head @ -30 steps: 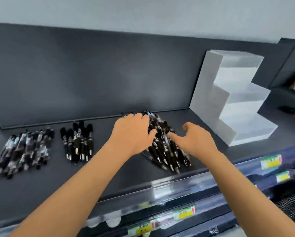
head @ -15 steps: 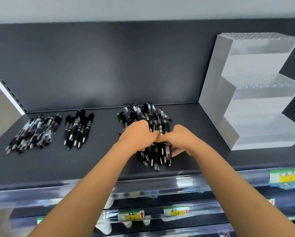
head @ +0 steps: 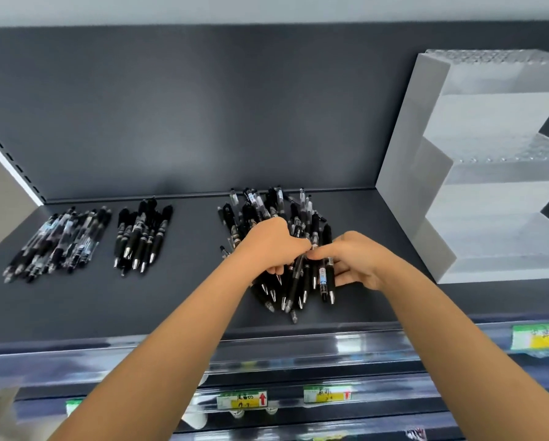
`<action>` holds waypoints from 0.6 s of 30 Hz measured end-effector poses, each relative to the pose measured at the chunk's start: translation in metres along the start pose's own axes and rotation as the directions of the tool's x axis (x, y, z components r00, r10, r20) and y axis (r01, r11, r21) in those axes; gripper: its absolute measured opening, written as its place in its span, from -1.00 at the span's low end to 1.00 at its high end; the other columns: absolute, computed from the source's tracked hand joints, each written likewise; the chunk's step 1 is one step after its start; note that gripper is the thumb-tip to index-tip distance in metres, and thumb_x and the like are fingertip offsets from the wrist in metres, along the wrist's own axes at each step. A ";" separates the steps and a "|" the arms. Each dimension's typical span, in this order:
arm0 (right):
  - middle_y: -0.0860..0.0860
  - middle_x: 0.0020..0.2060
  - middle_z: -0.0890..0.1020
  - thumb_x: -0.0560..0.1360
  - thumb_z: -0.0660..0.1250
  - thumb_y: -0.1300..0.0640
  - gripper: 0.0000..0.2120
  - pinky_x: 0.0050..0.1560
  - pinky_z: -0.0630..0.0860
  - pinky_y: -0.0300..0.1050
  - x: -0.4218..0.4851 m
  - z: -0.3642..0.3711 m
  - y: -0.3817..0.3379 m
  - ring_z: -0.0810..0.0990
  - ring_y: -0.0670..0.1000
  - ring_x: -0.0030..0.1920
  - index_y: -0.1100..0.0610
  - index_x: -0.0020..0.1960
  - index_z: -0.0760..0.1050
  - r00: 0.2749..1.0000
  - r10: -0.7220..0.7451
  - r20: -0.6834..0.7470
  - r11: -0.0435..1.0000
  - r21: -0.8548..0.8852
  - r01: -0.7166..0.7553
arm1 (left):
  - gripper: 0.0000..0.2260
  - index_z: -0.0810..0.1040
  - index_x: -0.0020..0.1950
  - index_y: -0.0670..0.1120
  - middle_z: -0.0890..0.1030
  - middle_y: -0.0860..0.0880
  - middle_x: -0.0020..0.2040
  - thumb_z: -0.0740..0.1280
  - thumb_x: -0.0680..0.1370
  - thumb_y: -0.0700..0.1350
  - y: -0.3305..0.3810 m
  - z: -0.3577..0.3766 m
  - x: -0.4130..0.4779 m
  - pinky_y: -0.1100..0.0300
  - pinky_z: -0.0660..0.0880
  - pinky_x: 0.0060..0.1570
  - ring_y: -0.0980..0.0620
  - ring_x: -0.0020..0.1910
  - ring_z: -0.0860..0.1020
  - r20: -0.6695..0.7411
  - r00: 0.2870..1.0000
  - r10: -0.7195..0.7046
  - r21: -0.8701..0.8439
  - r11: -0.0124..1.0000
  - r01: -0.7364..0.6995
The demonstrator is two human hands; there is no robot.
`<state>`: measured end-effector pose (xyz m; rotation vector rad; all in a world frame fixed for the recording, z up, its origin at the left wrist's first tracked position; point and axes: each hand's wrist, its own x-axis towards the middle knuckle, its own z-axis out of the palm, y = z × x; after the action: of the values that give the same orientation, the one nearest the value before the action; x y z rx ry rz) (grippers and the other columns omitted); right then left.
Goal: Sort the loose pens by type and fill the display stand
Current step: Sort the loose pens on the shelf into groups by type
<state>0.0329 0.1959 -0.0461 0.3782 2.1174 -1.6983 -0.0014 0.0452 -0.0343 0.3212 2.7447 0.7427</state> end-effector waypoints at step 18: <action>0.16 -0.22 0.66 0.50 0.37 0.27 -0.80 -0.14 0.65 0.01 -0.008 -0.029 0.003 0.65 0.12 -0.24 0.31 0.09 0.48 0.992 -0.127 0.006 0.963 0.240 0.122 | -0.77 0.26 -0.22 -0.11 0.25 0.00 -0.40 0.17 0.61 -0.10 0.008 -0.028 -0.003 0.25 0.13 -0.54 0.09 -0.54 0.18 0.116 0.977 0.181 -0.375 0.918 -0.125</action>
<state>0.0369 0.2247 -0.0398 0.2980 1.9614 -2.0297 -0.0063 0.0381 -0.0064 0.4901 2.3961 1.1985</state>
